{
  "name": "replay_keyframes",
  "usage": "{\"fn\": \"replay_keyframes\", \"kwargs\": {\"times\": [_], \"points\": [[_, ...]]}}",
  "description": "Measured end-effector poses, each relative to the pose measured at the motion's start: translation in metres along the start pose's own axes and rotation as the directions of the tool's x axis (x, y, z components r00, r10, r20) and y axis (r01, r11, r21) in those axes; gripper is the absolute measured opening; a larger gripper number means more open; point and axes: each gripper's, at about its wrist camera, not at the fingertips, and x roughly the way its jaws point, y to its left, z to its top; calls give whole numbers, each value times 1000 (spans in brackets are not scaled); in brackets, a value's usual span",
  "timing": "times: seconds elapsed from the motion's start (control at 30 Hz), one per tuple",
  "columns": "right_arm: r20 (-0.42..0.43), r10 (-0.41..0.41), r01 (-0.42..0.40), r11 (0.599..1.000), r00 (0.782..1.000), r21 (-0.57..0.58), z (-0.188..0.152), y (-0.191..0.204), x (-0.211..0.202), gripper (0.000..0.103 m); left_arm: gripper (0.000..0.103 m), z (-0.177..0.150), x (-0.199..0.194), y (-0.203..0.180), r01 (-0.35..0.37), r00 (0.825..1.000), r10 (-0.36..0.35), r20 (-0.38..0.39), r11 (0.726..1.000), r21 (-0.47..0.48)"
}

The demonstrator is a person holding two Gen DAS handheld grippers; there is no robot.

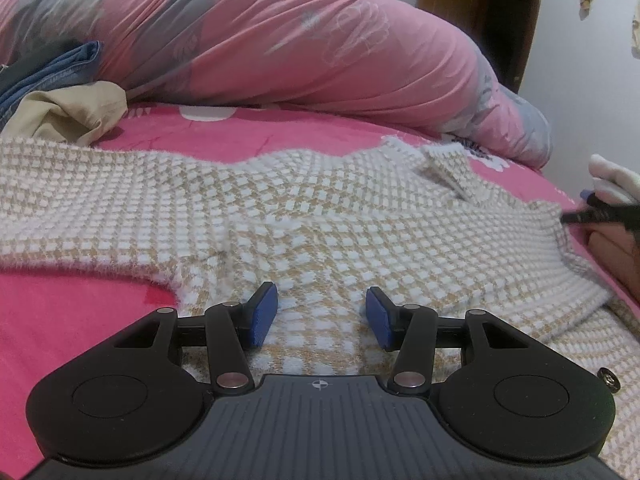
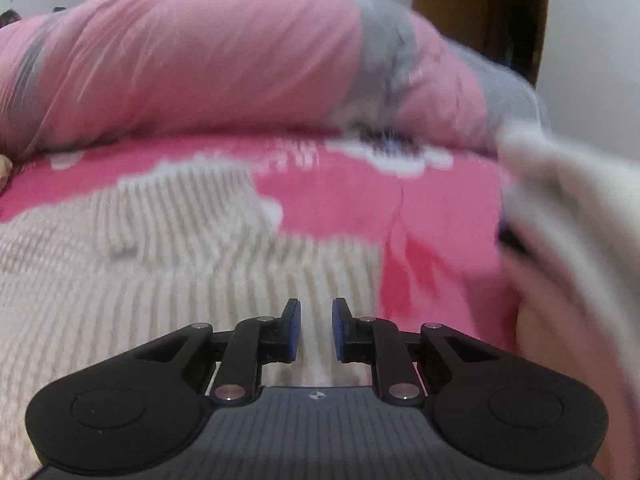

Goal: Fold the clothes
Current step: 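Open both tools and hold them above the folded cardigan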

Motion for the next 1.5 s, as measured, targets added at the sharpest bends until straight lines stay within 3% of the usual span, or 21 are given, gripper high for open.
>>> {"fn": "replay_keyframes", "kwargs": {"times": [0.1, 0.17, 0.3, 0.37, 0.43, 0.5, 0.63, 0.73, 0.83, 0.9, 0.97, 1.03, 1.1, 1.17, 1.23, 1.3, 1.37, 1.43, 1.5], "points": [[-18, -24, 24, 1000, 1000, 7, 11, -2, 25, 17, 49, -1, 0, 1, 6, 1000, -6, 3, 1000, -6], [-7, 1, 0, 995, 1000, 99, 11, -15, 40, 18, 49, -1, 0, 2, 11, 1000, -10, 4, 1000, -8], [35, 35, -43, 966, 999, 254, 20, -38, 17, 18, 49, -1, -1, 5, 20, 1000, -19, 7, 1000, -23], [45, 41, -51, 966, 998, 253, 20, -40, 16, 18, 49, -1, -1, 5, 24, 1000, -23, 9, 999, -30], [-26, 20, -15, 980, 999, 198, 15, -36, 35, 20, 49, -1, -1, 5, 25, 1000, -24, 10, 999, -32], [-17, -2, 5, 987, 1000, 160, 16, -34, 34, 24, 49, -1, -1, 5, 23, 1000, -23, 10, 999, -30], [80, -8, -6, 987, 997, 163, 29, -37, -22, 23, 49, -2, -1, 5, 23, 1000, -22, 10, 999, -32], [101, 85, -99, 985, 991, 138, 25, -34, -66, 23, 49, -2, -2, 5, 22, 1000, -22, 11, 999, -34], [11, 157, -157, 982, 988, 107, 4, -22, -69, 23, 49, -1, -1, 4, 21, 1000, -20, 10, 999, -32], [-107, 111, -105, 993, 988, 53, -21, -10, -40, 21, 49, -1, -1, 4, 18, 1000, -18, 9, 999, -28], [-70, 95, -94, 995, 993, 20, -32, -6, -36, 21, 49, -1, 0, 3, 15, 1000, -15, 7, 1000, -22], [-68, 94, -89, 993, 993, 77, -21, -9, -54, 22, 50, -1, 0, 3, 13, 1000, -13, 7, 1000, -20], [-25, 147, -142, 981, 989, 131, -13, -13, -84, 22, 50, -1, 0, 3, 14, 1000, -14, 9, 1000, -22], [18, 166, -167, 979, 986, 119, -17, -9, -115, 22, 50, -2, 0, 4, 16, 1000, -16, 10, 1000, -25], [-12, 184, -182, 979, 983, 90, -34, 2, -117, 22, 50, -2, 0, 3, 16, 1000, -15, 10, 1000, -24], [-108, 170, -163, 984, 980, 71, -62, 15, -92, 21, 50, -1, 0, 2, 13, 1000, -13, 8, 1000, -22], [-55, 136, -135, 991, 989, 20, -74, 24, -94, 21, 50, 1, 0, 1, 4, 1000, -4, 1, 1000, -14], [-70, 110, -105, 992, 991, 73, -62, 30, -108, 23, 51, 5, -6, -2, -21, 1000, 21, -5, 1000, -6], [-39, 172, -167, 980, 984, 103, -56, 37, -128, 23, 56, 4, -18, -5, -23, 1000, 23, -7, 1000, 0]]}}
